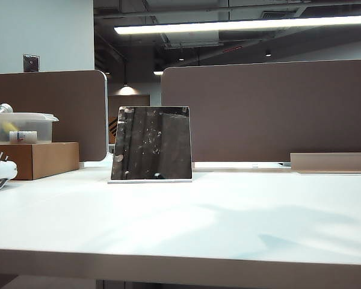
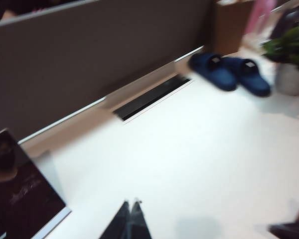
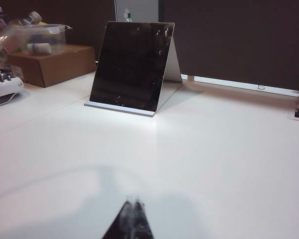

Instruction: Push the center of the mirror on the table forward to move it for a short distance.

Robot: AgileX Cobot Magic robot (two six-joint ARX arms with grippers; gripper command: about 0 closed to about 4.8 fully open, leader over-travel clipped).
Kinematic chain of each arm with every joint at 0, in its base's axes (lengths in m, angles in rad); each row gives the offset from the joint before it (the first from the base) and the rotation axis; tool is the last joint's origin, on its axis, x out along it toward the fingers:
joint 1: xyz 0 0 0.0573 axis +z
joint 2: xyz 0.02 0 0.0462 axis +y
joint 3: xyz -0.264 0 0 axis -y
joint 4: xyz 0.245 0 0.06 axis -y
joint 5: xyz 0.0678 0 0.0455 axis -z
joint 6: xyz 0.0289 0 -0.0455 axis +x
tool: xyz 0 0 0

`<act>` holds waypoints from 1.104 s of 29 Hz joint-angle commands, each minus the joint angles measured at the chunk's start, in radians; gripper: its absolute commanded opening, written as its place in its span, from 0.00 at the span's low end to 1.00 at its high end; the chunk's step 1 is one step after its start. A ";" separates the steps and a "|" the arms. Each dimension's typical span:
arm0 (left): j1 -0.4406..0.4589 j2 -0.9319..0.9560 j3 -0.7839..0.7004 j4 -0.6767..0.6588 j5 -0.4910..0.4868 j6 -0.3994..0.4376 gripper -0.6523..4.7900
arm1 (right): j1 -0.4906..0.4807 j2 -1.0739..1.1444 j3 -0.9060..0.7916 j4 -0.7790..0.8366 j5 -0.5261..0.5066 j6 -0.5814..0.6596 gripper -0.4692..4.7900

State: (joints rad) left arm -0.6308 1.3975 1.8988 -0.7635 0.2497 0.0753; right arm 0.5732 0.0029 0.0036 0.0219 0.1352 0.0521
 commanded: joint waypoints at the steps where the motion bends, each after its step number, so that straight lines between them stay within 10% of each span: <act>1: -0.110 -0.104 0.002 -0.047 -0.140 -0.004 0.11 | -0.014 0.001 -0.004 0.008 0.000 0.000 0.08; 11: -0.706 -0.392 -0.038 -0.186 -0.818 -0.044 0.11 | -0.381 0.001 -0.004 0.008 -0.025 0.000 0.08; 17: -0.949 -0.525 -0.186 -0.273 -1.059 -0.138 0.11 | -0.594 0.001 -0.004 0.007 -0.010 0.000 0.08; 32: -1.072 -0.960 -0.810 -0.225 -0.955 -0.316 0.11 | -0.581 0.001 -0.004 0.005 0.002 0.000 0.08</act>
State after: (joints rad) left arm -1.7046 0.4637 1.1206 -1.0348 -0.7292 -0.2073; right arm -0.0078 0.0029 0.0036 0.0162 0.1375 0.0521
